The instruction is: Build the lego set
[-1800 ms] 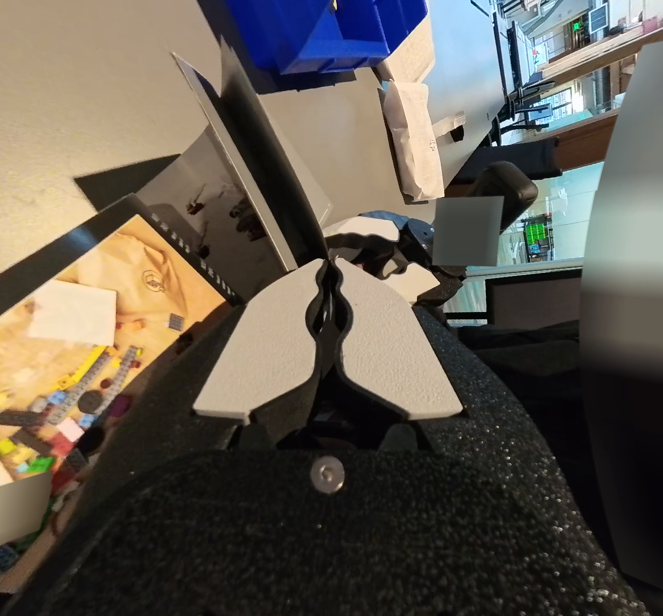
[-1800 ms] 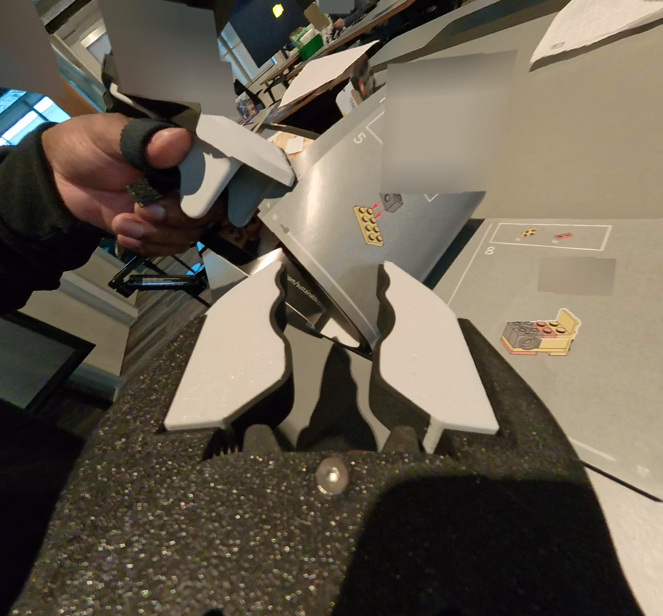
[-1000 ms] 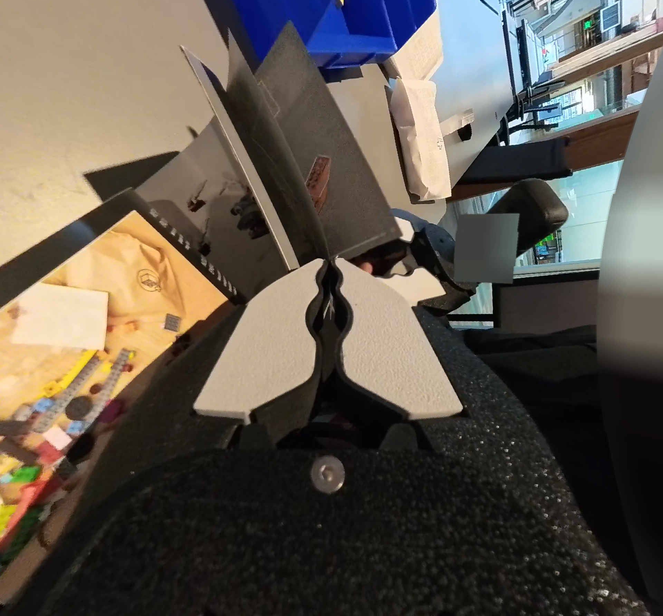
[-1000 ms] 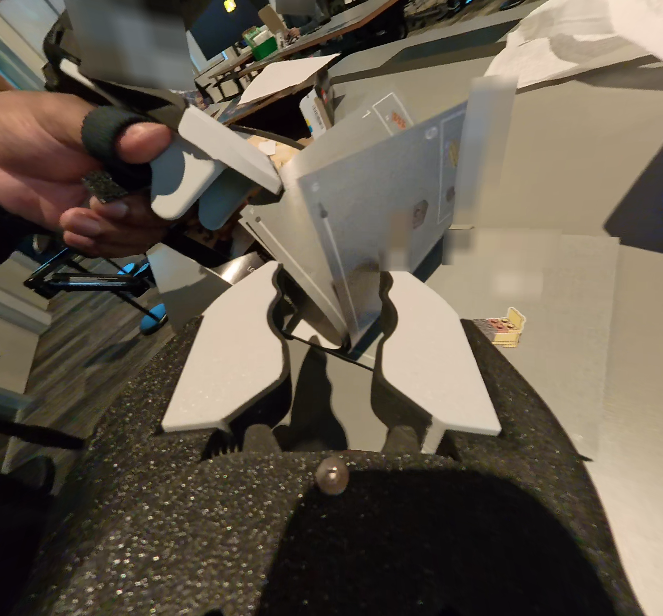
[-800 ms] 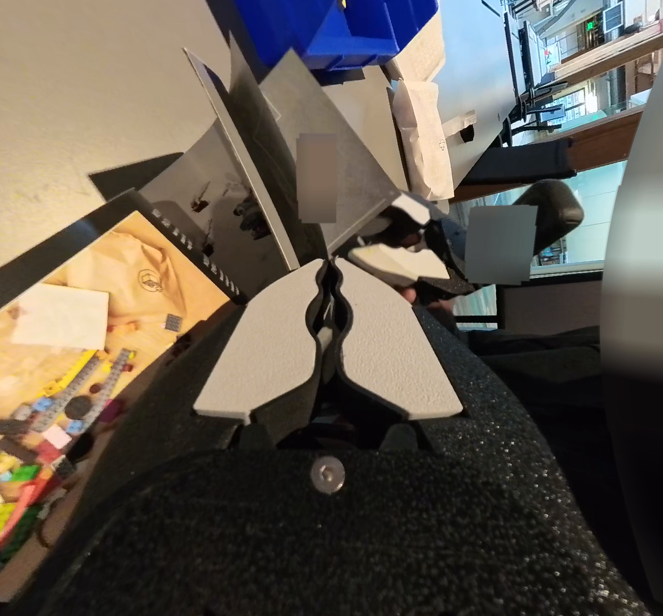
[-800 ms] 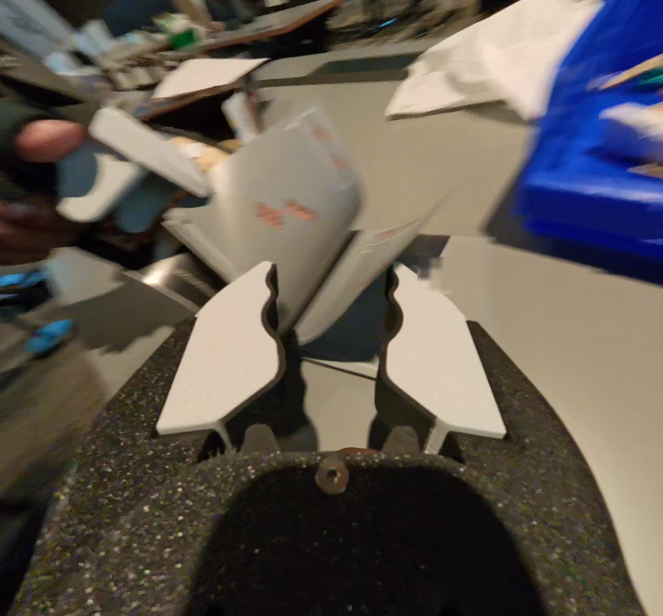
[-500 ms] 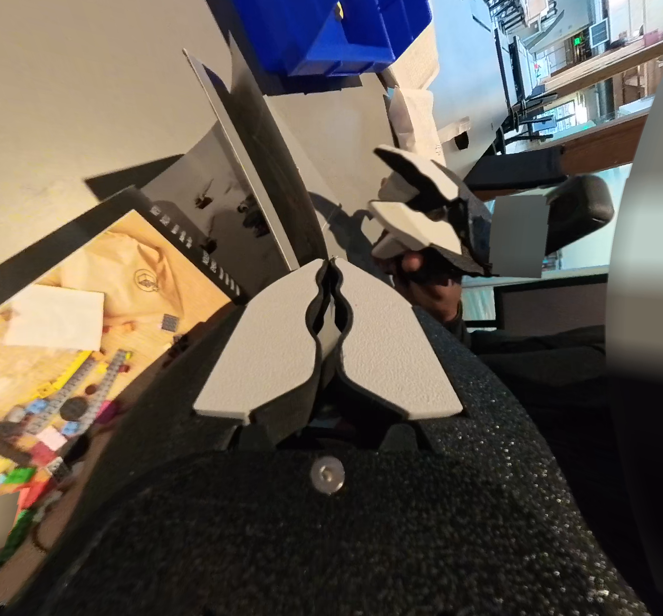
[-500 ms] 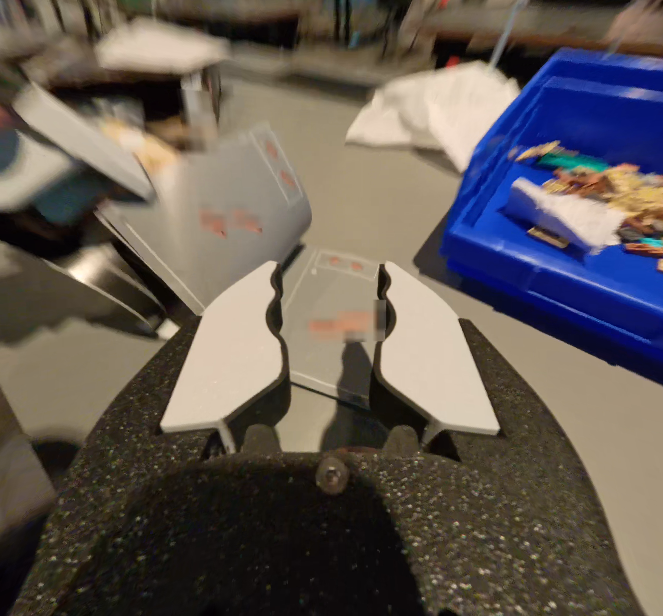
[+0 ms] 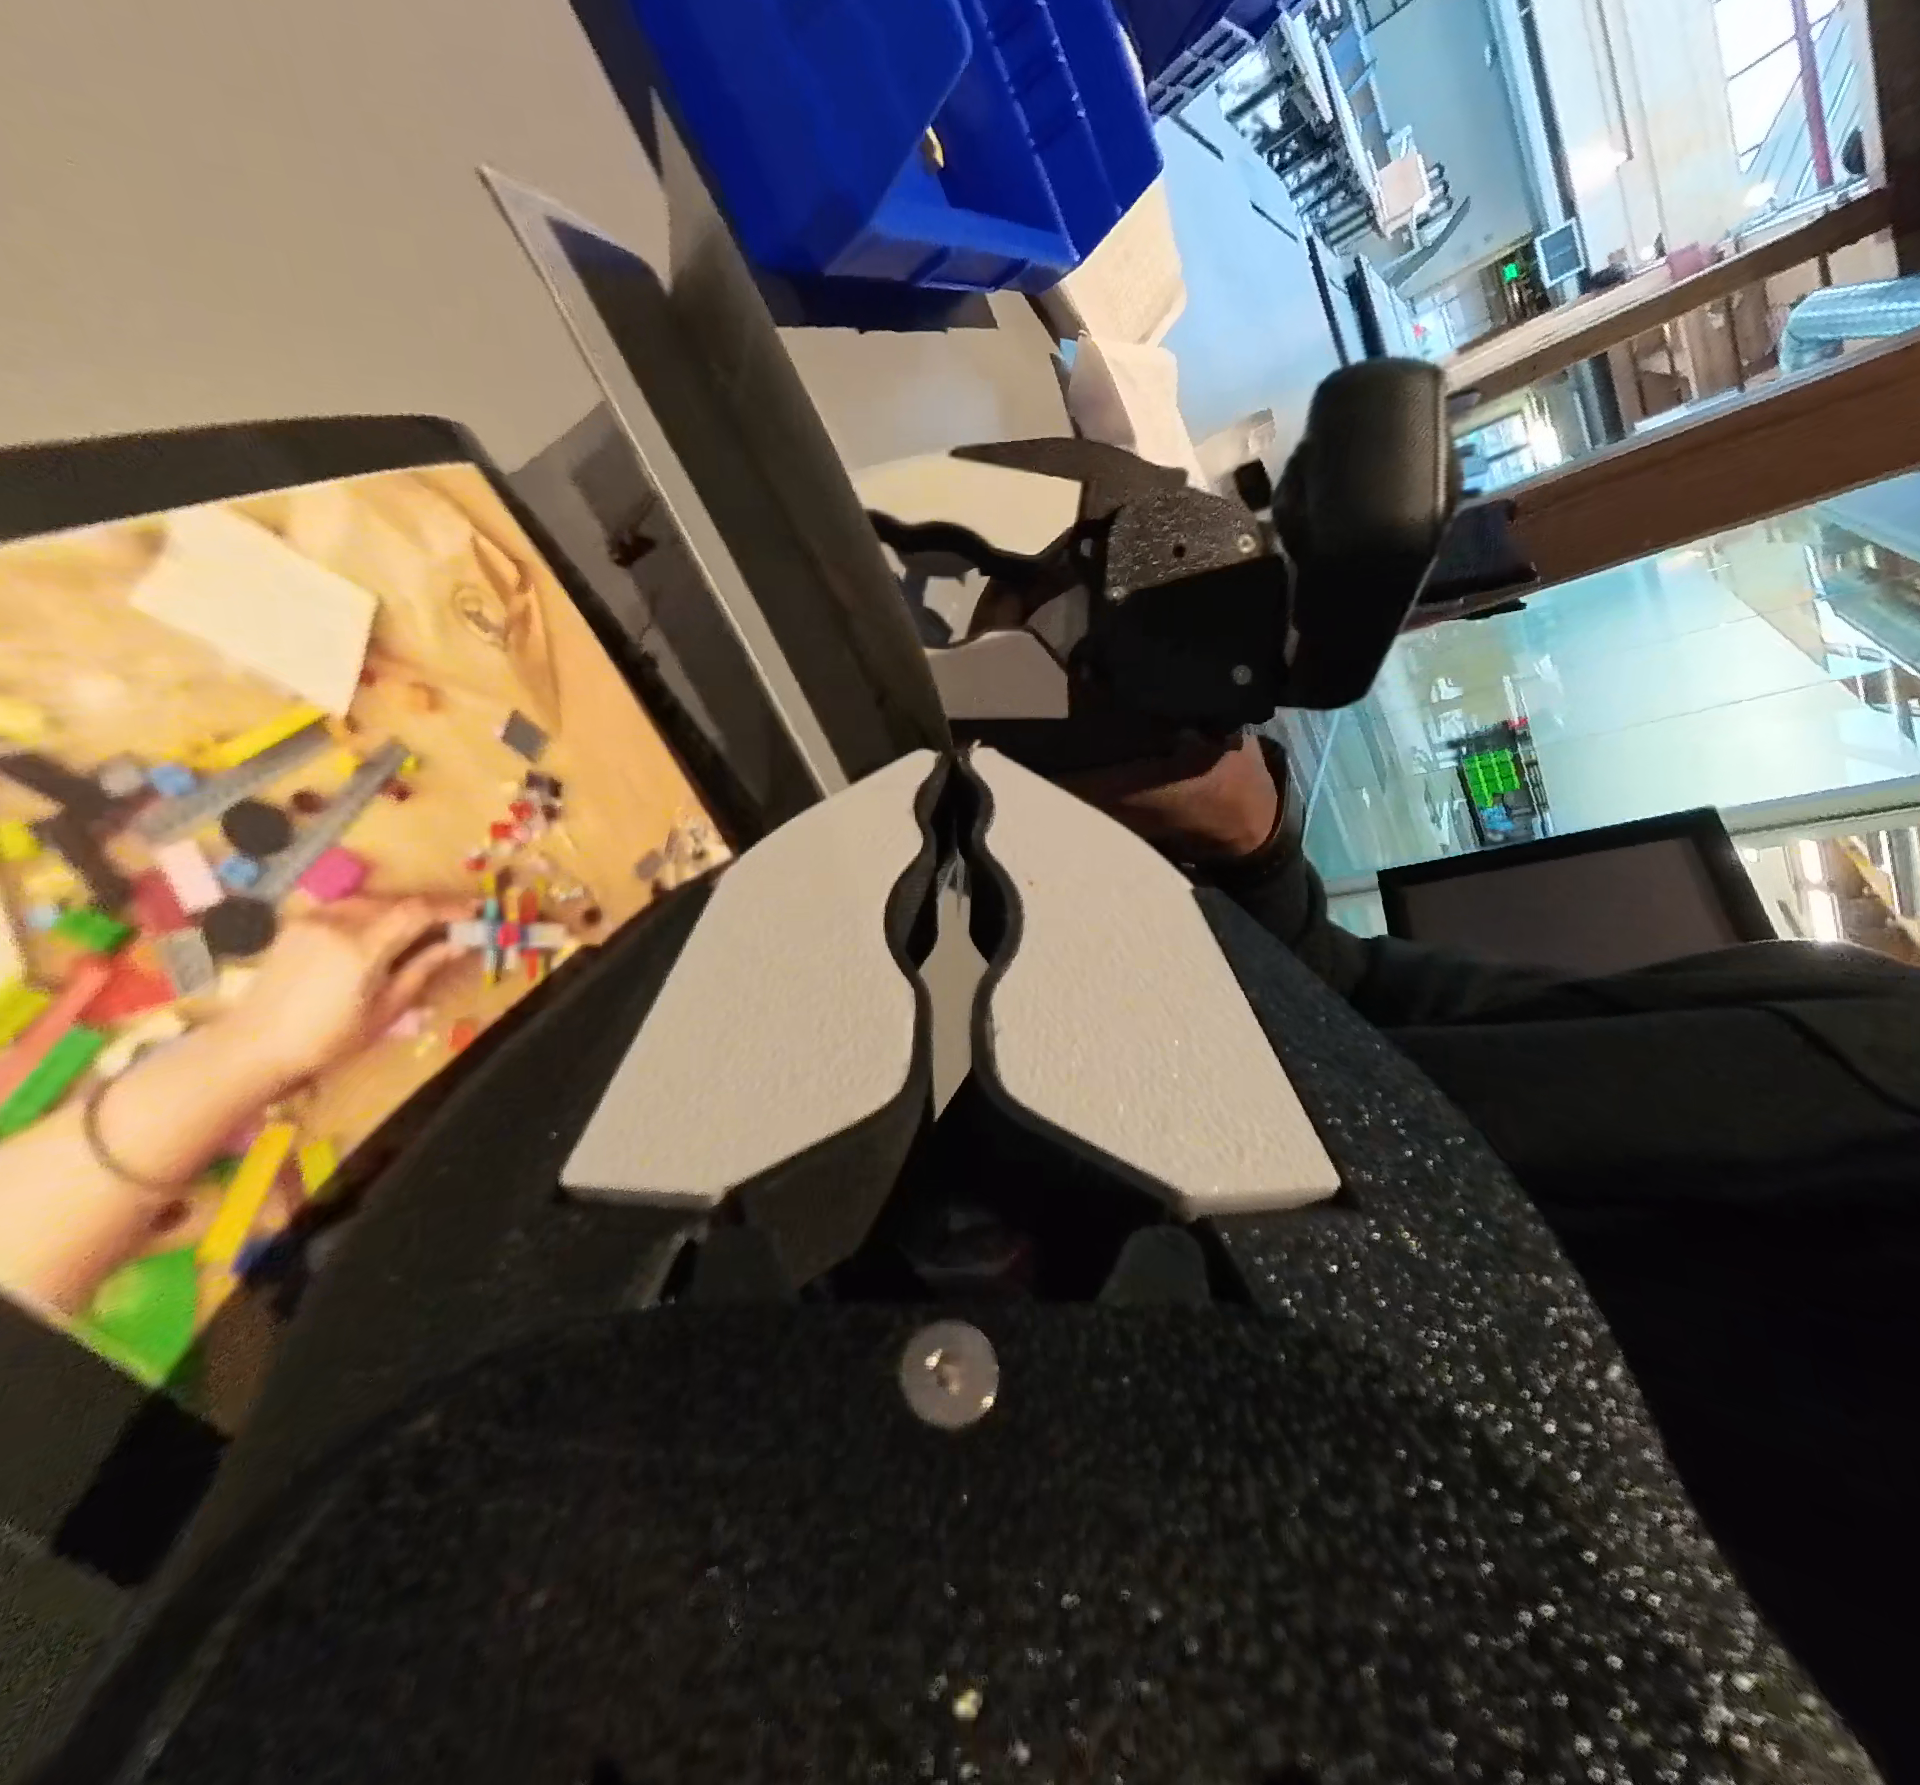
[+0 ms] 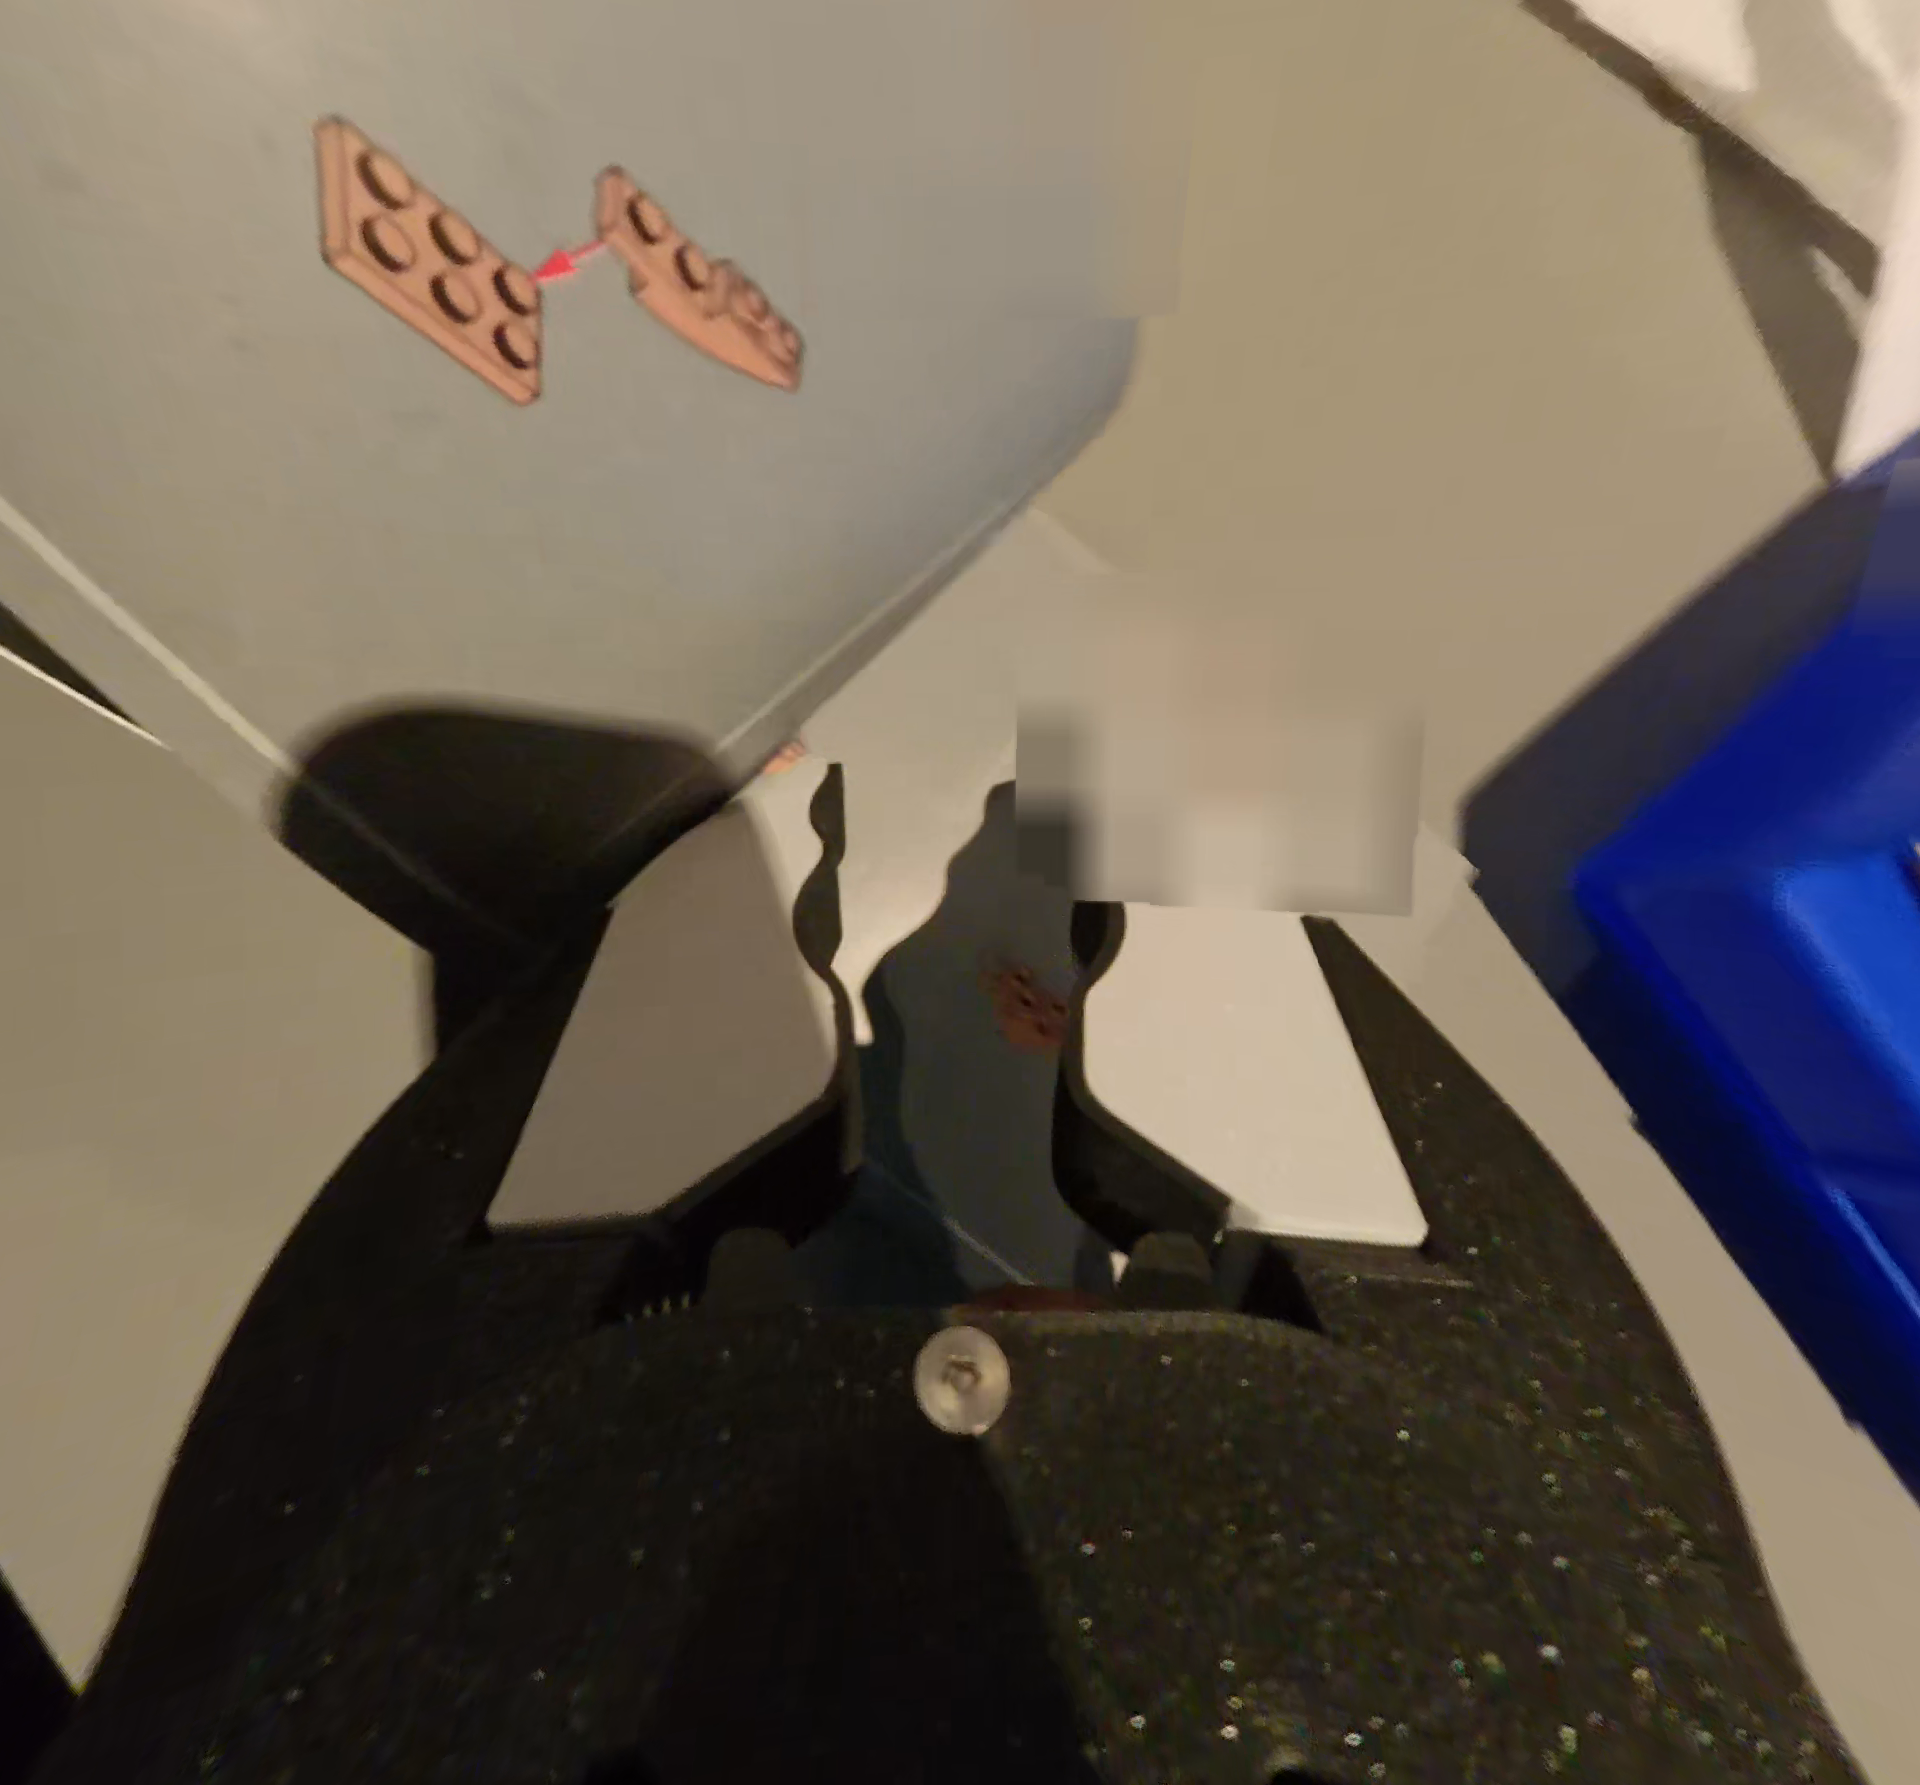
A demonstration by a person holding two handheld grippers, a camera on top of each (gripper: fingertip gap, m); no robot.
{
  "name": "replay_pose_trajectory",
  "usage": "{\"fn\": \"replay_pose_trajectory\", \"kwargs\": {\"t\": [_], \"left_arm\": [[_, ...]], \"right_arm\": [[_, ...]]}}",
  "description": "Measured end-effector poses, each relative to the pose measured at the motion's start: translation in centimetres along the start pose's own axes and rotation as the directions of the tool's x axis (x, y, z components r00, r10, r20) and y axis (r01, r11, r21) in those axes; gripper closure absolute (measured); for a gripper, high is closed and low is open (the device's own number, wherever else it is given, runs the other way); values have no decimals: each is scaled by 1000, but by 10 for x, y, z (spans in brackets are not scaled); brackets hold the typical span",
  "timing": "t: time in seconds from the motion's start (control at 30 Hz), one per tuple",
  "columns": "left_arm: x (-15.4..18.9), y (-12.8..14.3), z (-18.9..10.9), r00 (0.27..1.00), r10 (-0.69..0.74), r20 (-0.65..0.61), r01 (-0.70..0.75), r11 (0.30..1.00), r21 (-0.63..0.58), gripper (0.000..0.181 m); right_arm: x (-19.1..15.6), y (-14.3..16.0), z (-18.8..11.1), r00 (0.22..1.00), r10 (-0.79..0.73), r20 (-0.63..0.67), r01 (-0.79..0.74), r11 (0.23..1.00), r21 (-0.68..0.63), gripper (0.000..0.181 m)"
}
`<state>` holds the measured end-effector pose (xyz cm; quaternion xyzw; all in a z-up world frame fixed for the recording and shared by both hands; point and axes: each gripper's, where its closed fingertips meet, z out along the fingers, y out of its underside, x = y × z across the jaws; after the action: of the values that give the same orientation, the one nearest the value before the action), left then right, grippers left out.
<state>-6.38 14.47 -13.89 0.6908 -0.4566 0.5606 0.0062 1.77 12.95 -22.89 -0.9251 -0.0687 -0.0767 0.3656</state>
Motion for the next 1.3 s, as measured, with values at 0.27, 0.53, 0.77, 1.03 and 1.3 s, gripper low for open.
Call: {"fn": "replay_pose_trajectory", "kwargs": {"t": [0.27, 0.53, 0.77, 1.03, 1.3], "left_arm": [[-16, 7, -34, 1000, 4, 4, -4, 996, 89, 181], [-32, 21, -77, 999, 22, 29, -27, 985, 170, 172], [-42, 28, -105, 994, 75, 84, -91, 976, 200, 159], [-58, 18, -126, 980, 78, 184, -128, 953, 276, 149], [-43, 5, -117, 987, 98, 130, -138, 927, 348, 153]], "right_arm": [[-25, -34, 6, 998, -33, 59, 29, 997, 69, 142], [-40, -55, 12, 992, -123, 19, 121, 991, 61, 144], [-46, -62, 14, 985, -169, -18, 169, 985, 34, 143], [-48, -66, 15, 971, -228, -67, 228, 974, -2, 142], [-50, -68, 15, 965, -249, -87, 249, 969, -14, 142]]}}
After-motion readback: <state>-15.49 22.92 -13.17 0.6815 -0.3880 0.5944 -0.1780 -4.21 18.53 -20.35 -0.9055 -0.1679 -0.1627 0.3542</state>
